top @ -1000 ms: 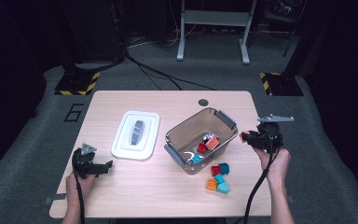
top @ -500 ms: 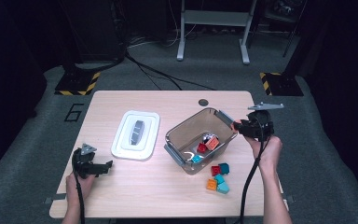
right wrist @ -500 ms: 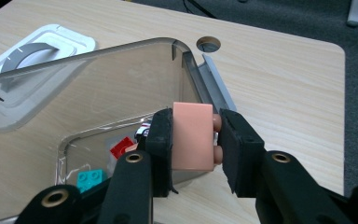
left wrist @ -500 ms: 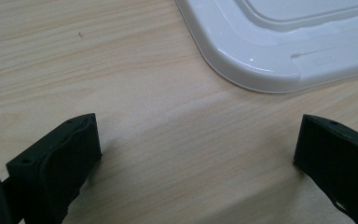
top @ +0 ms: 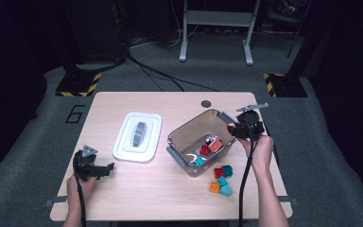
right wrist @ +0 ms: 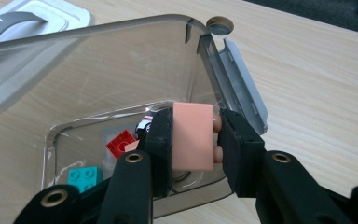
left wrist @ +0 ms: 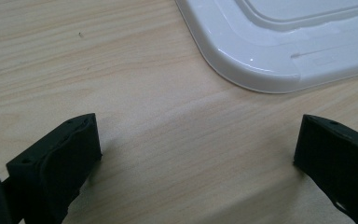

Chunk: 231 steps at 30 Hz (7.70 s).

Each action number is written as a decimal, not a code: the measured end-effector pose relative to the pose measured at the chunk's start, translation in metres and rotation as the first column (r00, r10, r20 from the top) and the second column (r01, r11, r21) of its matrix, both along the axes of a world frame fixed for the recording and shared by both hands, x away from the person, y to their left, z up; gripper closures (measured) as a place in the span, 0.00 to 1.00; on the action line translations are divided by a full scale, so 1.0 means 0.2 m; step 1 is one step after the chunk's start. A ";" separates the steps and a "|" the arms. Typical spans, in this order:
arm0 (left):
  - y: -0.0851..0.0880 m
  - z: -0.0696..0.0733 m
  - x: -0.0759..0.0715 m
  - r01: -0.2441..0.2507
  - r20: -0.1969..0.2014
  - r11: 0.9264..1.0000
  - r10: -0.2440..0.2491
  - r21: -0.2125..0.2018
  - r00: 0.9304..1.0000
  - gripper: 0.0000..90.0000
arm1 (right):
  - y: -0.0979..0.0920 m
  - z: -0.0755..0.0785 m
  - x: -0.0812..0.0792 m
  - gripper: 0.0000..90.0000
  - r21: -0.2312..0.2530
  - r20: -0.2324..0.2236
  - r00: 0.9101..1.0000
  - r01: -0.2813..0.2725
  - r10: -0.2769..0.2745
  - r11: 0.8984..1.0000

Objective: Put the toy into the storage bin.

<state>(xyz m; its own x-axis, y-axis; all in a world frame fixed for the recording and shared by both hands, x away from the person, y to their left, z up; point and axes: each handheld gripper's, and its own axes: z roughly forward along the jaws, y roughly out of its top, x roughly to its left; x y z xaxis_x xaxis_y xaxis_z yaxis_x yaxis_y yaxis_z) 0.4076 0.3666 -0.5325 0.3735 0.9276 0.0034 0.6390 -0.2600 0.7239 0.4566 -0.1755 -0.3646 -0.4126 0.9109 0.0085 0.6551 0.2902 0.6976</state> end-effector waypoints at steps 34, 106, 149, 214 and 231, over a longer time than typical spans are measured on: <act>0.00 0.00 0.00 0.001 -0.001 1.000 -0.001 0.000 1.000 0.00 | -0.11 -0.14 -0.27 0.21 0.048 0.043 0.999 0.019 -0.021 0.999; 0.00 0.00 0.00 -0.001 0.000 1.000 0.001 0.000 1.000 0.00 | -0.14 -0.54 -0.36 0.65 0.042 -0.081 0.995 0.058 -0.054 0.997; 0.00 0.00 0.00 -0.001 0.001 1.000 0.001 0.000 1.000 0.00 | -0.23 -0.15 -0.32 0.66 0.072 0.046 0.997 0.066 -0.070 0.995; 0.00 0.00 0.00 -0.001 0.001 1.000 0.001 0.000 1.000 0.00 | -0.05 -0.08 -0.13 0.34 0.017 -0.003 1.000 0.030 -0.030 0.999; 0.00 0.00 0.00 -0.001 0.001 1.000 0.001 0.000 1.000 0.00 | -0.10 -0.32 -0.35 0.06 0.056 -0.064 0.997 -0.033 0.037 0.998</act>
